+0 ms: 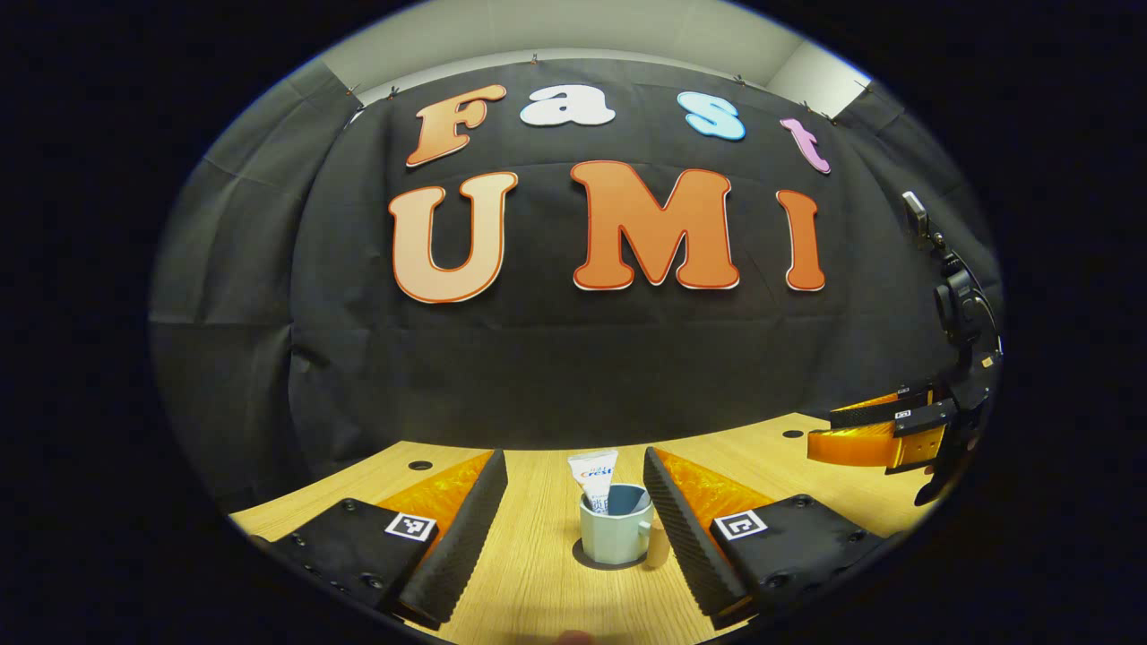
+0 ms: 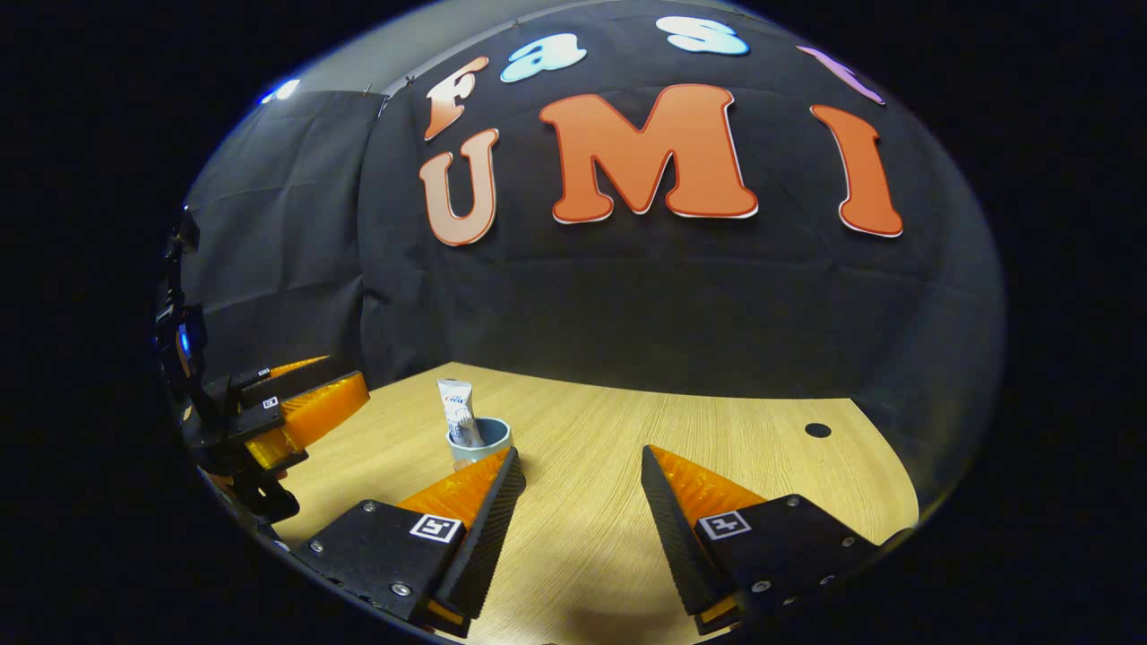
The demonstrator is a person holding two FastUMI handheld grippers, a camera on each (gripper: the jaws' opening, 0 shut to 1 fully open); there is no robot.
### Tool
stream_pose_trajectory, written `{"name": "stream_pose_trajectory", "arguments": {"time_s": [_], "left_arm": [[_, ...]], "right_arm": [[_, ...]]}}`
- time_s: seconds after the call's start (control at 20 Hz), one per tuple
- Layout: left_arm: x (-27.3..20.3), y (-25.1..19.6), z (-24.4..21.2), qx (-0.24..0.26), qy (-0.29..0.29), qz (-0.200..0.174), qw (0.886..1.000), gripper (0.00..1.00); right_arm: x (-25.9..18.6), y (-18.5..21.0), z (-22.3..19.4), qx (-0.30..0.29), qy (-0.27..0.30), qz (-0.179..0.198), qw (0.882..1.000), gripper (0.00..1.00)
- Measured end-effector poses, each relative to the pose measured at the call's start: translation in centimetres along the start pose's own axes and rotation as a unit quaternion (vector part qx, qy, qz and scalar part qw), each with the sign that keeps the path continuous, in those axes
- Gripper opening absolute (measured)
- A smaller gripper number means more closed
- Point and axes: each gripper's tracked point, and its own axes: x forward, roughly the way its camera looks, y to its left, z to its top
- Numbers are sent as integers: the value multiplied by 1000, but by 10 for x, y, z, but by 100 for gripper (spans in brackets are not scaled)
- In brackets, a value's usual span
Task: Put the toothbrush and toothpaste on the desktop into the cup, then pick up the cup and place it on the coaster on the desktop.
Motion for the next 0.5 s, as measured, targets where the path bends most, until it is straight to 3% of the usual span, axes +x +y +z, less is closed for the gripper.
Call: {"name": "stream_pose_trajectory", "arguments": {"time_s": [0.2, 0.5], "left_arm": [[-2, -4, 8, -7, -19, -3, 1000, 98], [-7, -7, 17, -20, -36, 0, 999, 98]], "right_arm": [[-12, -18, 9, -9, -53, -43, 998, 81], [-24, -27, 6, -14, -89, -58, 994, 81]]}}
